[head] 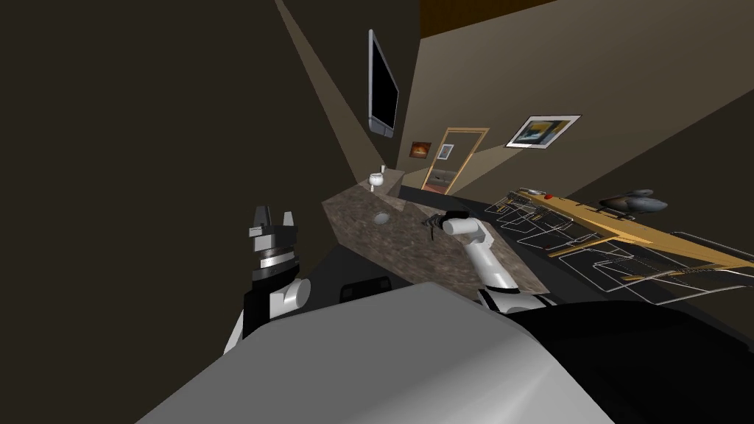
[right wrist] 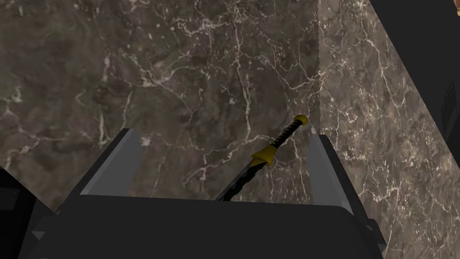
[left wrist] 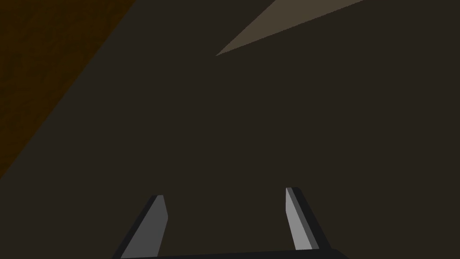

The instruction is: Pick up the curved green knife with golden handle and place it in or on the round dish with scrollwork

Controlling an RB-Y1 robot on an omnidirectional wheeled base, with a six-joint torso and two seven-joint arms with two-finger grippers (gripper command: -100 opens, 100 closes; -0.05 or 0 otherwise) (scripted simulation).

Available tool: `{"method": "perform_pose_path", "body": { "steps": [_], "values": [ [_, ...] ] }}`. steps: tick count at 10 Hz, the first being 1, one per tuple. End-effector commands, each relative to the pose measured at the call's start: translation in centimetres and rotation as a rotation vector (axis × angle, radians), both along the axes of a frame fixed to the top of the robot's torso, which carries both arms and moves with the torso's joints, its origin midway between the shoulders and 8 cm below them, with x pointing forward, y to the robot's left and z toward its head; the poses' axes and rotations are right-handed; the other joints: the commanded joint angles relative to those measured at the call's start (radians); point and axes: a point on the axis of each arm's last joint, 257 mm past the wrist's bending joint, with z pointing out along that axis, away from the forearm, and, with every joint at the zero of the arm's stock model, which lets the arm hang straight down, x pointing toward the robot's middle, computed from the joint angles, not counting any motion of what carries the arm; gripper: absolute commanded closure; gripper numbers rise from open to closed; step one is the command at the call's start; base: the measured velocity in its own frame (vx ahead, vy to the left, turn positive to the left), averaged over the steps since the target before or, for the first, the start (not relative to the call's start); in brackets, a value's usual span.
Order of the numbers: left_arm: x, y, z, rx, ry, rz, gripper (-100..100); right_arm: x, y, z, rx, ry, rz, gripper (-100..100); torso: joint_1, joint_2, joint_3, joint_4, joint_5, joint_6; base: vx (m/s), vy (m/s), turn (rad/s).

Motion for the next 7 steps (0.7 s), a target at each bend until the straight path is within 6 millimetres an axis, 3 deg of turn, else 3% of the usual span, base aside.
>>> {"method": "perform_pose_path", "body": {
  "steps": [1, 4, 6, 7],
  "values": [
    [0.0, 0.0, 0.0, 0.000, 0.000, 0.000, 0, -1.1, -0.7, -0.9, 0.040, 0.039, -0.046, -100, 0.000, 0.000, 0.000, 0.000, 0.000, 0.000, 0.047, 0.009, -0.011],
    [0.0, 0.0, 0.0, 0.000, 0.000, 0.000, 0, -2.6, -3.1, -2.0, 0.146, 0.093, -0.177, -100, 0.000, -0.001, -0.001, 0.000, 0.000, 0.000, 0.063, 0.011, -0.011],
    [0.0, 0.0, 0.0, 0.000, 0.000, 0.000, 0, -3.4, -3.0, -2.6, 0.164, 0.125, -0.199, -100, 0.000, -0.001, -0.001, 0.000, 0.000, 0.000, 0.036, 0.003, -0.002],
    [0.0, 0.0, 0.0, 0.000, 0.000, 0.000, 0, -4.2, -4.0, -3.2, 0.218, 0.149, -0.266, -100, 0.000, 0.001, 0.000, 0.000, 0.000, 0.000, 0.037, 0.002, -0.004]
  ]
}}
